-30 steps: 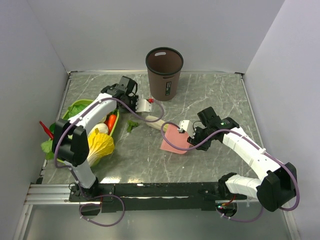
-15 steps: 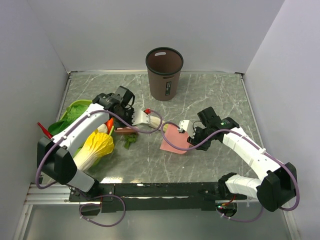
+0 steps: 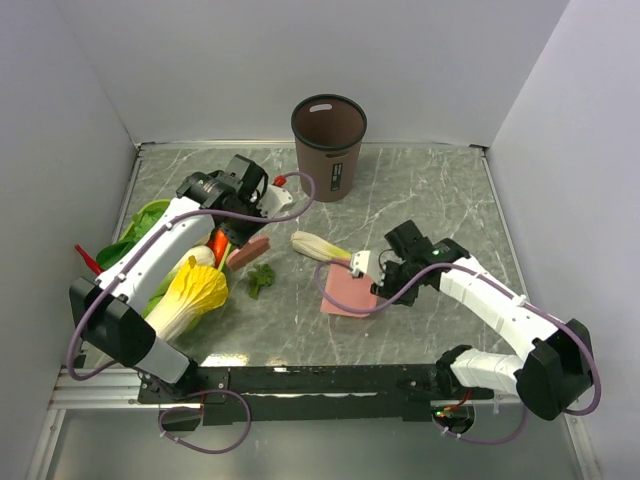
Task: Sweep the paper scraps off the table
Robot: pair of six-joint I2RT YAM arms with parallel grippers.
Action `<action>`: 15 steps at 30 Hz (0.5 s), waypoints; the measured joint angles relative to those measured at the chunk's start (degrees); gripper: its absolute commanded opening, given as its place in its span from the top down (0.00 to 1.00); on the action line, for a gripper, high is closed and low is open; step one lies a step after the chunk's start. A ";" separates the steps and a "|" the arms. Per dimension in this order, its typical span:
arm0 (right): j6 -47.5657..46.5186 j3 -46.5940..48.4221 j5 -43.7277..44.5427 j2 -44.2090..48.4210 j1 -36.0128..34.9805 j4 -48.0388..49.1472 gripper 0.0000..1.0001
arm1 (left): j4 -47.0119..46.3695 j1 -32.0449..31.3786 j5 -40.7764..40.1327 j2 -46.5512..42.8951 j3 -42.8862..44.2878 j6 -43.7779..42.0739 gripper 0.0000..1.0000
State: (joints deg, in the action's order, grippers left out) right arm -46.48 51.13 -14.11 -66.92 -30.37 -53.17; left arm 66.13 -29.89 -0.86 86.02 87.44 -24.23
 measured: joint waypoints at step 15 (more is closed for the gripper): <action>7.04 0.39 6.03 -15.10 -8.57 3.43 0.99 | 2.27 0.50 -2.36 2.05 -2.89 12.00 0.99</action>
State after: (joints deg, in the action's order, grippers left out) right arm -39.44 51.53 -8.08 -82.02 -38.94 -49.74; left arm 68.40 -29.39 -3.22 88.07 84.55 -12.23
